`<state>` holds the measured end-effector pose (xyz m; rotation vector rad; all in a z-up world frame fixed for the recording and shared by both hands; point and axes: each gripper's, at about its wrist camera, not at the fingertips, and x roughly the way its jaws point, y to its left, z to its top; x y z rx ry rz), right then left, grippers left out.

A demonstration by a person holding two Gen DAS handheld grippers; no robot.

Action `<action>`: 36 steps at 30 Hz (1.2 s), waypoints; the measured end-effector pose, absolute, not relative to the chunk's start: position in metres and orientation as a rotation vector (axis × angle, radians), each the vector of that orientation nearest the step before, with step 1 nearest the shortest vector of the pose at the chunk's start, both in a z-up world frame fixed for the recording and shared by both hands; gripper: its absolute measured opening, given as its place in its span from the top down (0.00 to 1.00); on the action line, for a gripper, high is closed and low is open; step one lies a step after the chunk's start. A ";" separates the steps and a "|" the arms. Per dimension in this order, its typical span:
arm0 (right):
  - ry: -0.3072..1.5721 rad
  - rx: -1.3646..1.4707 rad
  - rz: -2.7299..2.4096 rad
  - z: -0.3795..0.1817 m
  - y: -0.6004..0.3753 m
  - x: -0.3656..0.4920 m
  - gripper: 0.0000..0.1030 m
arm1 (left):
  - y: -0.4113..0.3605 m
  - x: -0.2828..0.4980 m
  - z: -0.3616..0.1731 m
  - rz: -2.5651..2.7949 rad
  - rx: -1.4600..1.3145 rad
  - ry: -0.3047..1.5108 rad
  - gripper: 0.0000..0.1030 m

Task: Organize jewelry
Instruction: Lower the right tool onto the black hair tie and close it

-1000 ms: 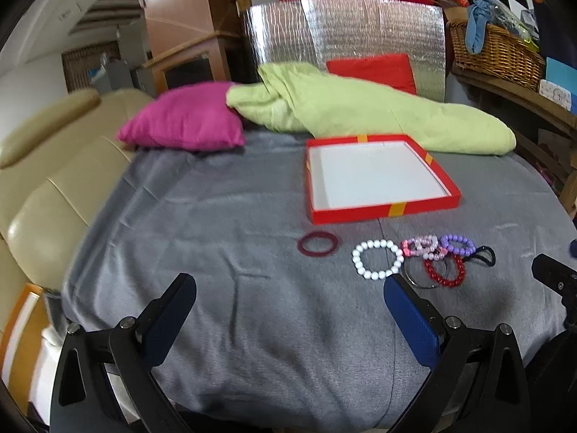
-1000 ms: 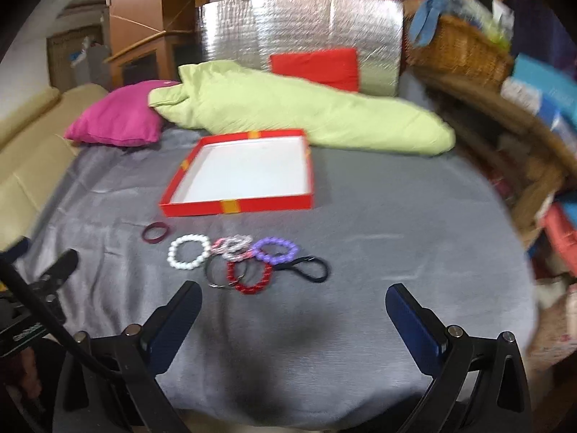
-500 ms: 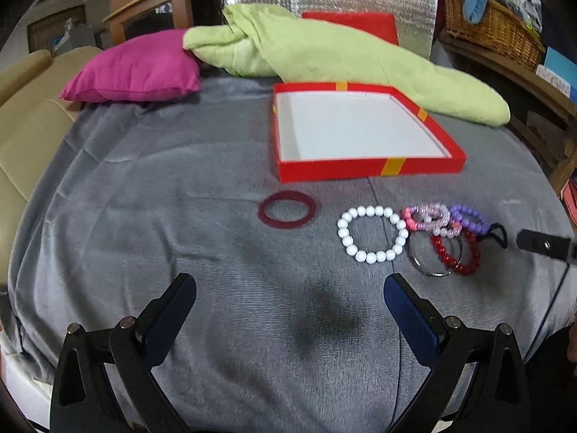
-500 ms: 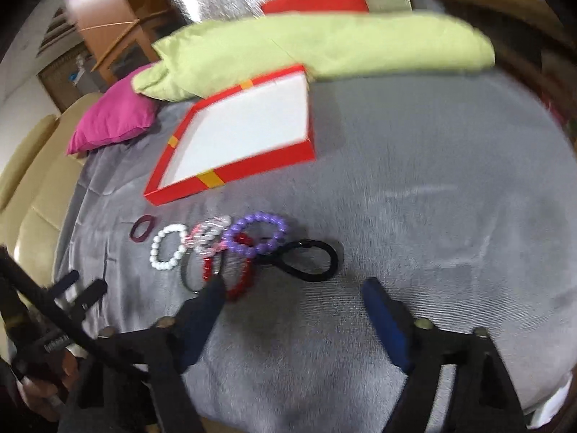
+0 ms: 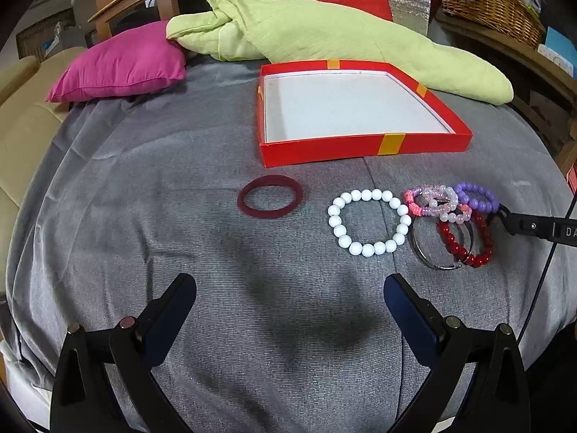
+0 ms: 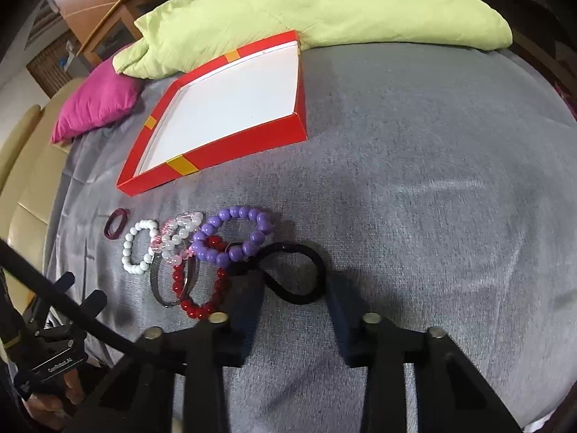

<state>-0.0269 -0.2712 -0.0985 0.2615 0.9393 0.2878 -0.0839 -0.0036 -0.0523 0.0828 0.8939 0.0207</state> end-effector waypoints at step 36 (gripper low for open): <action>0.704 0.386 0.386 -0.061 -0.287 -0.053 0.91 | -0.015 -0.079 -0.050 0.034 0.128 0.864 0.00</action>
